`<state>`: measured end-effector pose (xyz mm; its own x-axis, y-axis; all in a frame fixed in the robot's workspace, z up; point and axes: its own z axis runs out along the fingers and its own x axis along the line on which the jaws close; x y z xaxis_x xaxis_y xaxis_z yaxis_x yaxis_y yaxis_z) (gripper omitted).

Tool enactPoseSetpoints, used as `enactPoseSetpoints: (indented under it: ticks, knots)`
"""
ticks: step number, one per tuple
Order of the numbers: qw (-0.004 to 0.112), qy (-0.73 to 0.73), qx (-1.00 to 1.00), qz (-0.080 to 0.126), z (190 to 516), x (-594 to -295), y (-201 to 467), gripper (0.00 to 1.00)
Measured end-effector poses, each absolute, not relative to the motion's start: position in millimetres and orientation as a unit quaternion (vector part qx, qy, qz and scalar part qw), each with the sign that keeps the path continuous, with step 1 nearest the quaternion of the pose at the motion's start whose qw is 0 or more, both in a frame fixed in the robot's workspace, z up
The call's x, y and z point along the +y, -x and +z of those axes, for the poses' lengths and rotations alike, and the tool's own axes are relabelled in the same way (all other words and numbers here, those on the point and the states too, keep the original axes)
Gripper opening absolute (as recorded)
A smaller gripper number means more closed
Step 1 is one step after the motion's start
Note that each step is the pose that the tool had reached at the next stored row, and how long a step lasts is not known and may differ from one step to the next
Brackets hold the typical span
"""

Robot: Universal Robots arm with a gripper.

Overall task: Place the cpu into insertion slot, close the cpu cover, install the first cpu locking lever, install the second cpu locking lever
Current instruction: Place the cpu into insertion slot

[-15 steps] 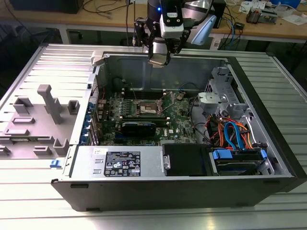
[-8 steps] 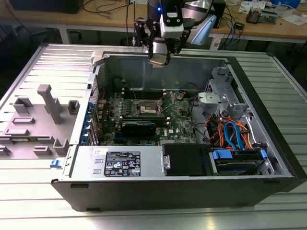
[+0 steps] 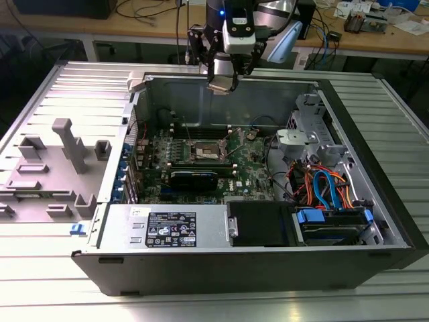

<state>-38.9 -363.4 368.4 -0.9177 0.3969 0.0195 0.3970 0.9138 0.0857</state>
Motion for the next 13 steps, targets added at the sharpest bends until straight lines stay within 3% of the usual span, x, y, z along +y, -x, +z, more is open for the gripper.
enactPoseSetpoints:
  ticks: [13]
  knots:
    - [0.000, 0.212, -0.976, -0.044, 368.4, -363.5, 38.9, 0.54]
